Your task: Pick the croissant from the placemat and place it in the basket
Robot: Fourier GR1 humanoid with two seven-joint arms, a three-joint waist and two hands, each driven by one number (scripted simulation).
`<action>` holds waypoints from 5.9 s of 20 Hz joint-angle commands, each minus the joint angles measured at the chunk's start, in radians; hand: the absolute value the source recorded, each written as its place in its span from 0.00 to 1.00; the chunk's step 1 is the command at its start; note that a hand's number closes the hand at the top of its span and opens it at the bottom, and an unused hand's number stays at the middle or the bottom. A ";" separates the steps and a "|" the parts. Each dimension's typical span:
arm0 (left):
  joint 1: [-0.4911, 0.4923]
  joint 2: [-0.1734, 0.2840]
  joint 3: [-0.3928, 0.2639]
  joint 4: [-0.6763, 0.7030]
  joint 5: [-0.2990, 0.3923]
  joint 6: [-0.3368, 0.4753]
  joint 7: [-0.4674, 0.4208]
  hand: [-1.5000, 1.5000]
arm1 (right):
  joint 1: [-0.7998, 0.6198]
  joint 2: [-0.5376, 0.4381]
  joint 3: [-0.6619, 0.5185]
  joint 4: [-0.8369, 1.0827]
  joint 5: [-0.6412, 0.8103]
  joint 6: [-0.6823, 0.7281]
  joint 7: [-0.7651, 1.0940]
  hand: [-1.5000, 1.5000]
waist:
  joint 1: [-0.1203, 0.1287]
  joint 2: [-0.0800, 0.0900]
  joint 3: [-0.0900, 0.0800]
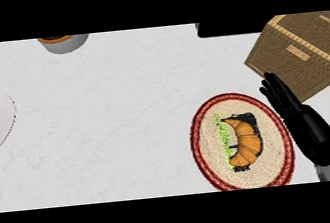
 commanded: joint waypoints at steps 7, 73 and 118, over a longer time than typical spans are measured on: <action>-0.083 -0.111 -0.142 0.080 0.173 -0.190 0.197 0.50 | -0.285 -0.181 -0.082 0.026 0.069 0.353 -0.248 1.00 | 0.023 0.028 0.011; -0.273 -0.232 -0.024 0.219 0.115 -0.375 0.399 0.50 | -0.071 0.194 -0.134 0.045 0.900 0.436 0.061 0.00 | 0.019 0.004 0.016; -0.288 -0.303 0.176 0.259 0.017 -0.546 0.370 0.50 | -0.091 0.256 -0.116 0.371 1.347 0.392 -0.199 1.00 | 0.015 0.005 0.016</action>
